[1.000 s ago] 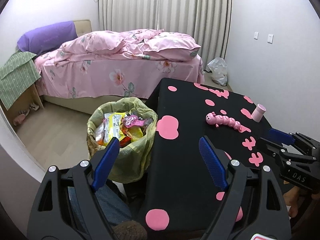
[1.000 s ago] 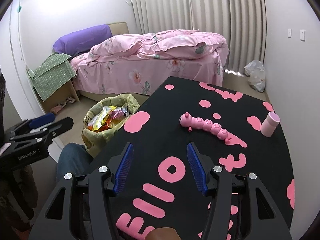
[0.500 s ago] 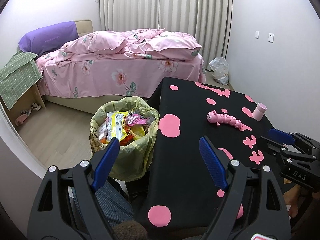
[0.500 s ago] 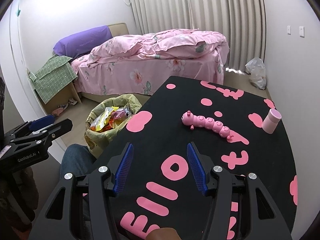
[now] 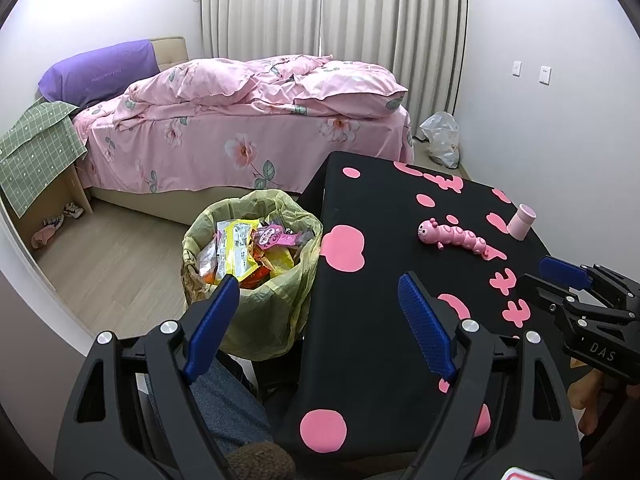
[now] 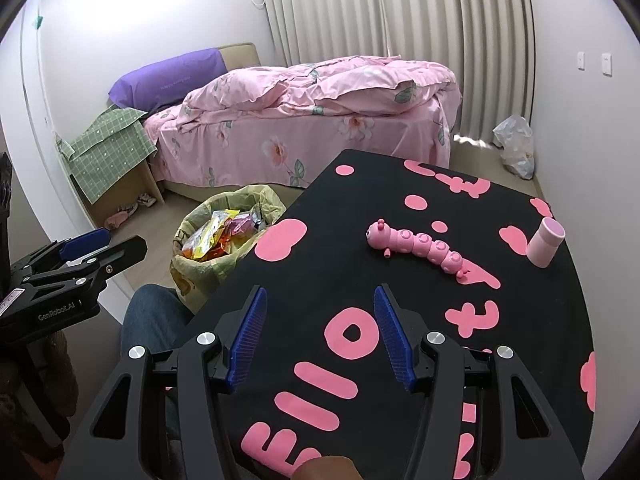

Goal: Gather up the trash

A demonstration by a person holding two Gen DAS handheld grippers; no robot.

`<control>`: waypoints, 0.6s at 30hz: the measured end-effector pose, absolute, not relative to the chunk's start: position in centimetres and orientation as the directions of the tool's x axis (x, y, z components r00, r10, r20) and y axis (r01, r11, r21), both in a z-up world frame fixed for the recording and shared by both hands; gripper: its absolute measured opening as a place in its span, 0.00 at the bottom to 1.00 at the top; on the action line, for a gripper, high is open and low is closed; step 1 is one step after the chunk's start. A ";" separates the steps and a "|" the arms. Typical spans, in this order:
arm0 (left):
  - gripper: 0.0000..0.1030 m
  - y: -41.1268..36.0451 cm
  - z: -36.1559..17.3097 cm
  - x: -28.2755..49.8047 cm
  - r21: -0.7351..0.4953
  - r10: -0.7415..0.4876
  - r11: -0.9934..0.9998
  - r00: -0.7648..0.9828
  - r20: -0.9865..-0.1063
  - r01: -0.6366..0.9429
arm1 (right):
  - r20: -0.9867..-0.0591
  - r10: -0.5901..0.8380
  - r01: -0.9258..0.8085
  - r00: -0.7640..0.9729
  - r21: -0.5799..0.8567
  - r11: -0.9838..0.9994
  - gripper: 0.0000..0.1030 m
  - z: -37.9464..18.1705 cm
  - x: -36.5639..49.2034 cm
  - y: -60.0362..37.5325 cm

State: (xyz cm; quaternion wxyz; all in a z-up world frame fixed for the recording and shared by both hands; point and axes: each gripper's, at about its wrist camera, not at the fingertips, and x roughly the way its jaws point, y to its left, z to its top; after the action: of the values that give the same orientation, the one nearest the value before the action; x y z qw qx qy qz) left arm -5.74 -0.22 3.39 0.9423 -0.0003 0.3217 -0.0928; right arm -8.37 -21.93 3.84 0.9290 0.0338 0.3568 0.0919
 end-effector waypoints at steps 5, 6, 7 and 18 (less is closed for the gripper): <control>0.75 -0.1 3.2 -5.8 -0.053 -0.167 0.984 0.778 -0.605 0.170 | -0.657 0.196 -0.145 0.728 0.133 0.981 0.51 3.8 -8.3 -21.9; 0.75 0.0 3.2 -5.8 -0.052 -0.166 0.984 0.779 -0.605 0.169 | -0.657 0.196 -0.146 0.728 0.131 0.981 0.51 3.9 -8.3 -22.0; 0.75 0.0 3.2 -5.8 -0.053 -0.168 0.984 0.778 -0.605 0.172 | -0.658 0.195 -0.145 0.727 0.130 0.981 0.51 3.9 -8.3 -22.0; 0.75 0.1 3.3 -6.0 -0.049 -0.171 0.983 0.784 -0.597 0.177 | -0.652 0.191 -0.141 0.734 0.129 0.982 0.51 3.8 -8.3 -22.2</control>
State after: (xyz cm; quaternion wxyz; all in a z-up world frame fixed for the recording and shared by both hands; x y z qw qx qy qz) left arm -5.96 0.06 3.34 0.9444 0.0047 0.3157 -0.0921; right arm -8.26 -22.16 3.83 0.9305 0.0352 0.3535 0.0893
